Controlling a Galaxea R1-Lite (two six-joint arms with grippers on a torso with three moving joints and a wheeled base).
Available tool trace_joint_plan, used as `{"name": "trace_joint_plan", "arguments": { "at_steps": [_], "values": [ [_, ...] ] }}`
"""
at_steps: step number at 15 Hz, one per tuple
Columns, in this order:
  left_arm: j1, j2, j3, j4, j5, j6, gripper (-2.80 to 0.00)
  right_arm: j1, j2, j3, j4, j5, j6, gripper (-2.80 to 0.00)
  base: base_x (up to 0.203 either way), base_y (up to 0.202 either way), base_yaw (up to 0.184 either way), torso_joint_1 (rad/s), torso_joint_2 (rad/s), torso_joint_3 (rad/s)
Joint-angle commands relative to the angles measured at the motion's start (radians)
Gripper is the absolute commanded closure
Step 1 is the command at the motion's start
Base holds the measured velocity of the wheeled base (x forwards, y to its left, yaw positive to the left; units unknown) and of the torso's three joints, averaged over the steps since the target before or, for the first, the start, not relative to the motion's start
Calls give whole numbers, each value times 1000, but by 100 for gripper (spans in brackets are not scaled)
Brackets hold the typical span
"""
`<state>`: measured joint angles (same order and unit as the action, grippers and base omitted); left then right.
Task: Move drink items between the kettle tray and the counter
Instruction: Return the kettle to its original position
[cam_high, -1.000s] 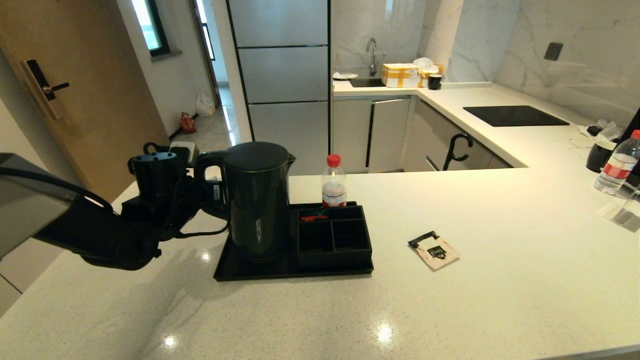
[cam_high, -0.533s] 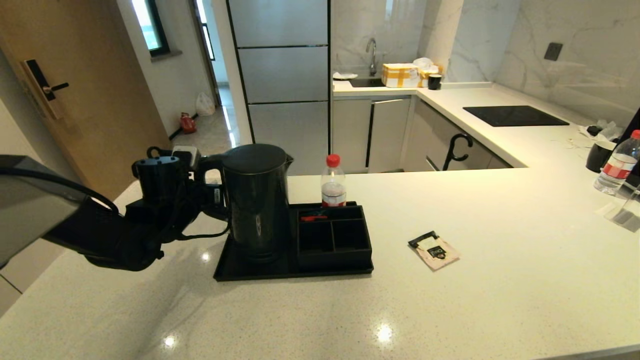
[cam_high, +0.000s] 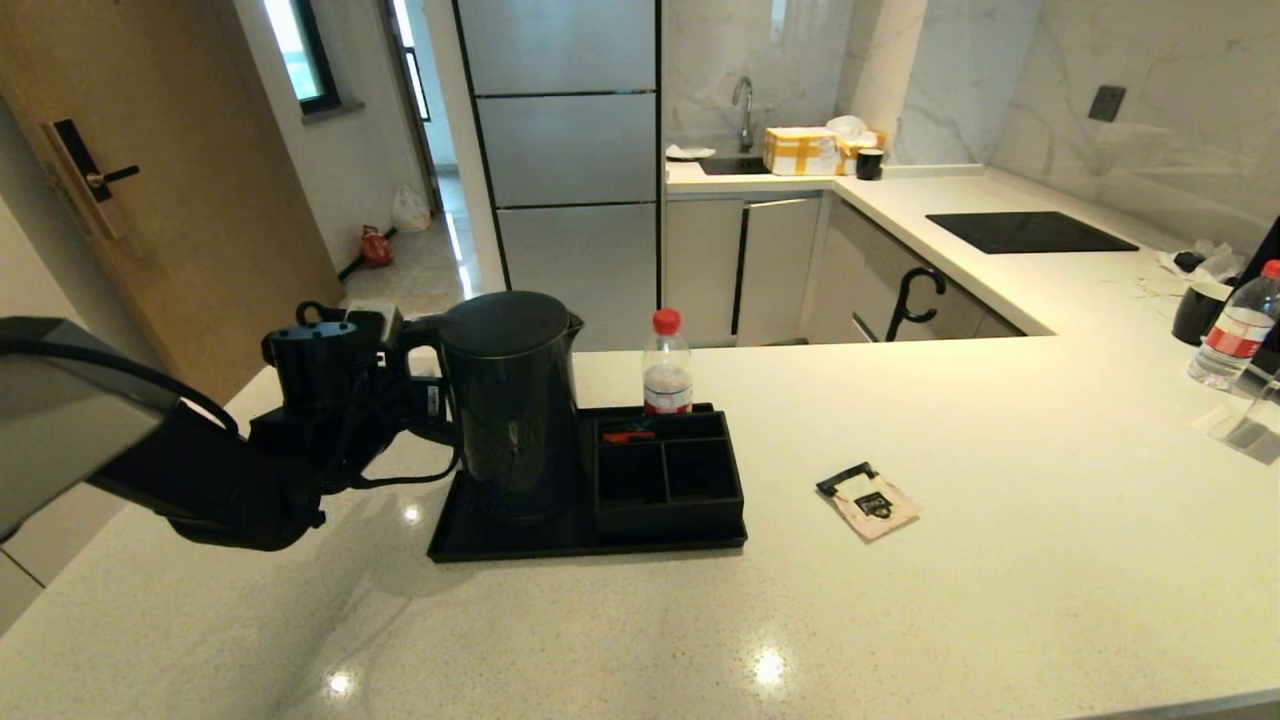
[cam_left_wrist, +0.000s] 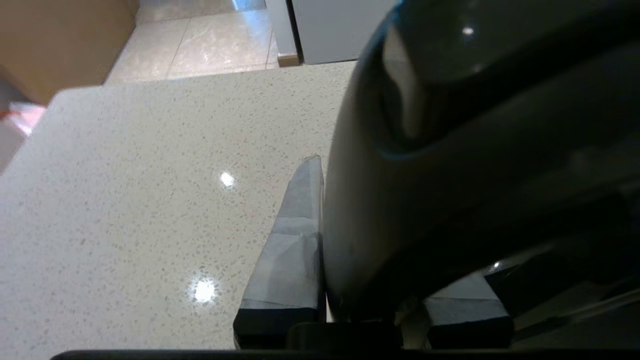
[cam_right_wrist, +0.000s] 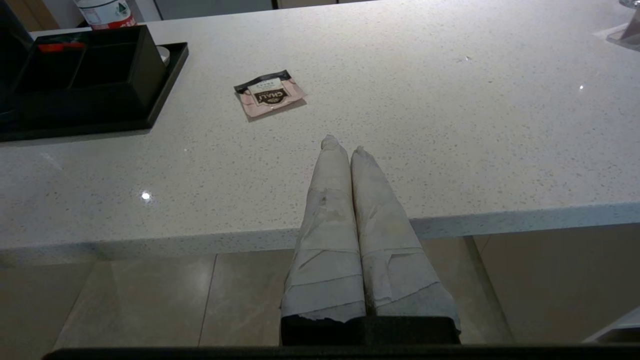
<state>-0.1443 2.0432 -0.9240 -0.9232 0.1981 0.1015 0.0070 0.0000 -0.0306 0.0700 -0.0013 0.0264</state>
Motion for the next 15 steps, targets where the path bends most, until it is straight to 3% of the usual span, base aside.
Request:
{"name": "trace_joint_plan", "arguments": {
  "at_steps": [1, 15],
  "values": [
    [2, 3, 14, -13, 1, 9, 0, 1, 2, 0, 1, 0, 0, 0, 0, 0, 0, 0, 0, 0],
    [0, 0, 34, -13, 1, 12, 0, 1, 2, 0, 1, 0, 1, 0, 0, 0, 0, 0, 0, 0]
  ]
}}
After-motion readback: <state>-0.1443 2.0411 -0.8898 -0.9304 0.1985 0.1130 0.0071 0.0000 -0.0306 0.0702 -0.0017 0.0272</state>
